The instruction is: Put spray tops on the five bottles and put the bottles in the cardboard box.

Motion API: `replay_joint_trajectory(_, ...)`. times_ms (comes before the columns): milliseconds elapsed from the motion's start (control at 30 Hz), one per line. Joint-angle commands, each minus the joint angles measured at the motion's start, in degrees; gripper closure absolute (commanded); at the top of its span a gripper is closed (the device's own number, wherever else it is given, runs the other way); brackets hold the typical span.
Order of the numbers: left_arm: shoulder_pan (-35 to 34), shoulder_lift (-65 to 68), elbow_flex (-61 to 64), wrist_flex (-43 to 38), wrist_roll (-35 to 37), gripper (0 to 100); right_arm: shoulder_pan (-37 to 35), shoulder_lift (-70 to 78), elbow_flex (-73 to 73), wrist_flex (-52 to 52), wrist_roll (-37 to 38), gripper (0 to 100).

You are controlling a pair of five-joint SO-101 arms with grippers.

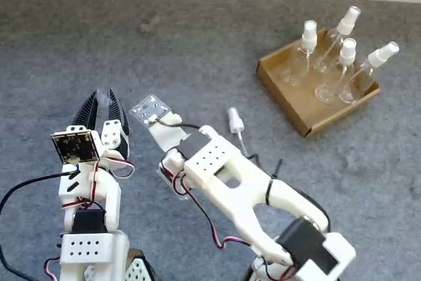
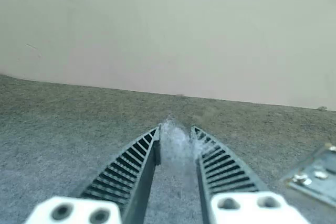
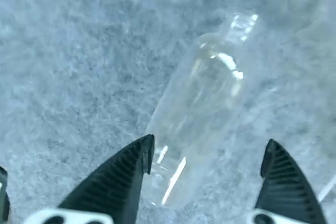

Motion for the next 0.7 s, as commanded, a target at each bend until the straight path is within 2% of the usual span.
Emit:
replay_joint_trajectory(0, -1.01, -0.66, 1.45, -1.23, -0.35, 93, -0.66, 1.71, -4.7, -1.71, -0.53, 70.7)
replay_joint_trajectory(400, -0.84, -0.66, 1.45, -0.88, -0.35, 93, 1.1, 13.41, -4.97, -5.58, -0.09, 71.4)
replay_joint_trajectory(600, -0.66, -0.66, 1.45, -0.88, -0.26, 93, 6.55, 13.76, -4.97, -5.32, -0.26, 82.0)
replay_joint_trajectory(667, -0.66, -0.66, 1.45, -0.88, -0.26, 93, 8.13, 13.76, -4.97, -5.23, -0.35, 82.8)
